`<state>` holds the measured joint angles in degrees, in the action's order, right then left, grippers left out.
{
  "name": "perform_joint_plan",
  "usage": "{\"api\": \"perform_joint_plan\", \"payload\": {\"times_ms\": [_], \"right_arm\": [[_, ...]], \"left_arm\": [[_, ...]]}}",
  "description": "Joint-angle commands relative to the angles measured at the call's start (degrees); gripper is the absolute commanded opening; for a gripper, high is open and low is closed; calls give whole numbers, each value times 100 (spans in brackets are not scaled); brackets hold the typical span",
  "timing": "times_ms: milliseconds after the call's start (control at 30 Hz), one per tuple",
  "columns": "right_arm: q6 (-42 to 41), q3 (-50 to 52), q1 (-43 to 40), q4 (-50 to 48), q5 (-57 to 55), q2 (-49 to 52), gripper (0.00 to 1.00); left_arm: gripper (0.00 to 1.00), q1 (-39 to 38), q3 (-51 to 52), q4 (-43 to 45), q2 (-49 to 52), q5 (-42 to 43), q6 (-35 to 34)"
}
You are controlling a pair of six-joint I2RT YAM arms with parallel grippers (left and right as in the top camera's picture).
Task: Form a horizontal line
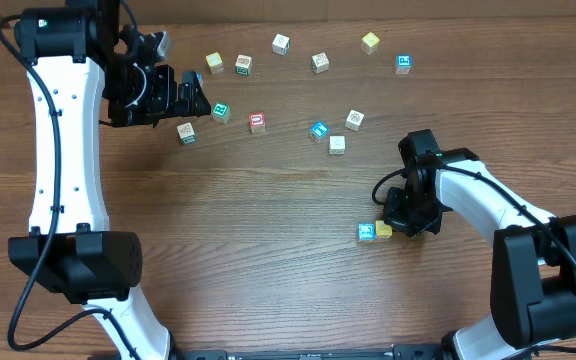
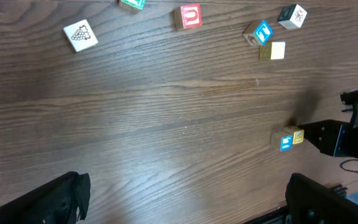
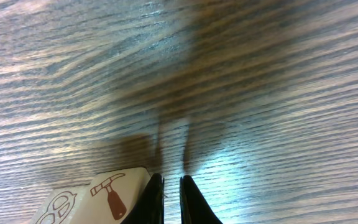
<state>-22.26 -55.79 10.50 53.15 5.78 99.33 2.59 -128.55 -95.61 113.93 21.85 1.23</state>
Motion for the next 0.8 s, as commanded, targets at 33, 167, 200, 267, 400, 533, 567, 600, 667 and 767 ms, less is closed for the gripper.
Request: {"api": "perform_joint_plan", "payload": {"times_ms": [33, 167, 200, 267, 400, 533, 567, 600, 667, 767], "right_arm": [[-26, 24, -24, -13, 83, 55, 8], [-26, 24, -24, -11, 122, 55, 8], [-26, 24, -24, -13, 190, 55, 8], [-24, 24, -24, -17, 291, 55, 8], [-22, 24, -24, -55, 286, 55, 8], [-24, 24, -24, -96, 122, 55, 8], [-24, 24, -24, -103, -13, 55, 9], [-24, 24, -24, -116, -214, 55, 9], [-26, 24, -24, -96, -452, 55, 9], [-26, 24, -24, 111, -439, 55, 8]], "left_arm": [[100, -37, -118, 9, 55, 2, -13], [100, -37, -118, 9, 55, 2, -13], [100, -37, -118, 9, 55, 0, -13], [100, -37, -118, 9, 55, 2, -13], [100, -37, -118, 9, 55, 2, -13], [100, -37, -118, 9, 55, 0, -13], [100, -37, -118, 9, 55, 2, -13], [100, -37, -118, 11, 55, 2, -13], [100, -37, -118, 9, 55, 0, -13], [100, -37, -118, 9, 55, 2, -13]]}}
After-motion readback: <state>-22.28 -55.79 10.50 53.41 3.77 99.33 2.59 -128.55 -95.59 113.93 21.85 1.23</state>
